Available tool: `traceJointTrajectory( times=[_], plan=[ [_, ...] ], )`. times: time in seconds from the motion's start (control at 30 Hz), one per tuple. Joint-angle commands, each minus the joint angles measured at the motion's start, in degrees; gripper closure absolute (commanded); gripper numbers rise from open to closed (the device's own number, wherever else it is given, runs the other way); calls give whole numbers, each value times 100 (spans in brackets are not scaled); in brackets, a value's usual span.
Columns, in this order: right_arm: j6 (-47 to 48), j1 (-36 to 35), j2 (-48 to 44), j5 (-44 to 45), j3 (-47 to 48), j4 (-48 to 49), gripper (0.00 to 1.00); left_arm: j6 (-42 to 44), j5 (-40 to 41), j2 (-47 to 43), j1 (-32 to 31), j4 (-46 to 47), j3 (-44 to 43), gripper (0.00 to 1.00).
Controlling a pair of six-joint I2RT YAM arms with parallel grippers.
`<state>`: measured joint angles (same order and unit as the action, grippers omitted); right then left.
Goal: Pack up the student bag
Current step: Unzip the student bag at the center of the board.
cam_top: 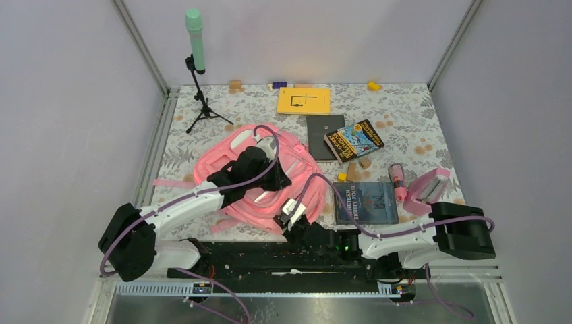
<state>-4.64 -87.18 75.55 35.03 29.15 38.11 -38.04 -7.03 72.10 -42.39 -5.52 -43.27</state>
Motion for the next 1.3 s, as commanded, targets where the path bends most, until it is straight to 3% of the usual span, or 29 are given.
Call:
traceJointTrajectory(
  times=[0.0,0.23,0.43,0.67,0.93,1.03,1.27],
  plan=[
    [-262,-343,358,103,473,907,100,-199,154,-11,151,1162,-337,100],
    [10,-602,972,466,680,1830,100,-229,112,-8,297,1265,-346,100],
    [224,-616,1199,-381,739,2297,100,-303,-334,83,396,2015,-130,100],
    [28,-625,1235,-462,1126,1787,100,-461,-952,323,555,3004,104,100],
    [-56,-623,1288,-739,1649,950,100,-300,-1368,445,583,3222,129,100],
    [-251,-625,1371,-910,1885,851,100,-458,-1522,557,583,3842,292,100],
    [-669,-699,1641,-237,2406,488,100,-382,-1237,563,543,4213,516,100]
  ],
)
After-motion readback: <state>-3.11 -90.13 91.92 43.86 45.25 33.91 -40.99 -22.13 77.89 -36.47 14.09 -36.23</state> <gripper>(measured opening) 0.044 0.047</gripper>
